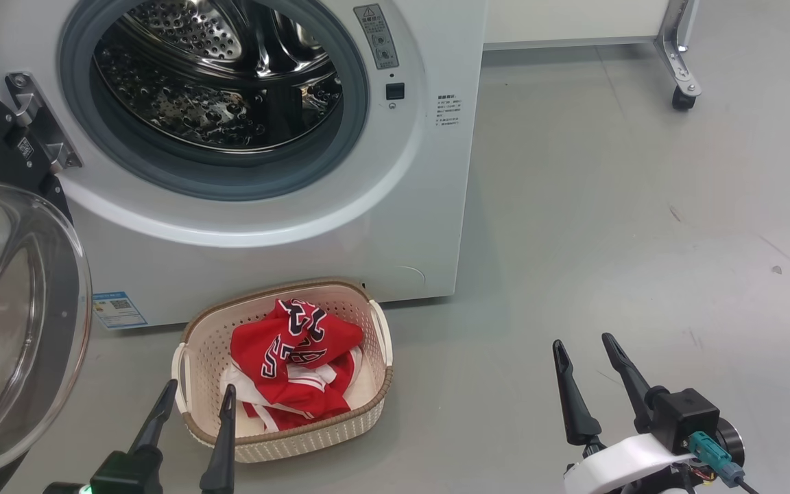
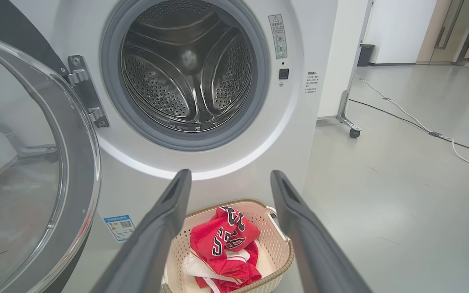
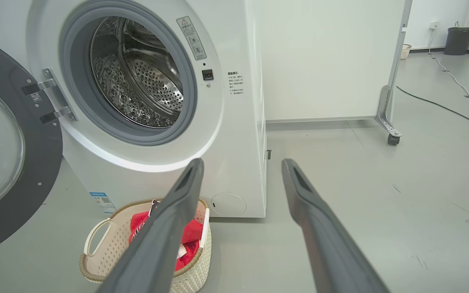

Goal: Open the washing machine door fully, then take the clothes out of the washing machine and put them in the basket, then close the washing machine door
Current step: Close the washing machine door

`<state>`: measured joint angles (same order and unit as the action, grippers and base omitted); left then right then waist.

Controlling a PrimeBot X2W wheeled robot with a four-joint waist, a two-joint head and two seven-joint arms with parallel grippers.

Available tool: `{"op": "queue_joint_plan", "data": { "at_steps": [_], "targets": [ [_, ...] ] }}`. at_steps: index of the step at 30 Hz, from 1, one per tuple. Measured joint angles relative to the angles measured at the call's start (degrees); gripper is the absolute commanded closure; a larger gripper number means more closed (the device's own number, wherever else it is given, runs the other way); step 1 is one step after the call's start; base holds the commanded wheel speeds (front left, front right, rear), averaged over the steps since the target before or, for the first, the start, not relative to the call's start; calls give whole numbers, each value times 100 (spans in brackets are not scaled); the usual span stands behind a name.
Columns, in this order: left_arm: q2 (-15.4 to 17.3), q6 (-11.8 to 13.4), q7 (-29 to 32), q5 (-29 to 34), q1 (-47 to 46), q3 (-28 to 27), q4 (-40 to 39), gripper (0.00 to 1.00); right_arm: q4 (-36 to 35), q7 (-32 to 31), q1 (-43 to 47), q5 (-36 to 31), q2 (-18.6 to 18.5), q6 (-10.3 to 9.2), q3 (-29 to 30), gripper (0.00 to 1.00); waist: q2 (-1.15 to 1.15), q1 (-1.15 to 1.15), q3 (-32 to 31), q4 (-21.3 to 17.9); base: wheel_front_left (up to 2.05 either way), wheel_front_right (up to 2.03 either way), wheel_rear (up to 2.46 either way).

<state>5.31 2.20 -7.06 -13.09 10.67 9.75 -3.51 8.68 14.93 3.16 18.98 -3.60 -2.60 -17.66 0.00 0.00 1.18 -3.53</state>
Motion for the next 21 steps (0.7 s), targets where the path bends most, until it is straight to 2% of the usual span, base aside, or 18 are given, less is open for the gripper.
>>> {"op": "queue_joint_plan", "data": {
  "at_steps": [12, 21],
  "targets": [
    [16, 0, 45, 0, -1, 38, -26, 0, -12, 0, 0, -4, 5, -5, 70, 0, 0, 0, 50, 33, 0, 0, 0],
    [21, 10, 51, 16, -9, 48, -29, 0, -93, 0, 1, -52, -1, -9, 166, 0, 0, 0, 77, 303, 0, 0, 0]
  ]
}}
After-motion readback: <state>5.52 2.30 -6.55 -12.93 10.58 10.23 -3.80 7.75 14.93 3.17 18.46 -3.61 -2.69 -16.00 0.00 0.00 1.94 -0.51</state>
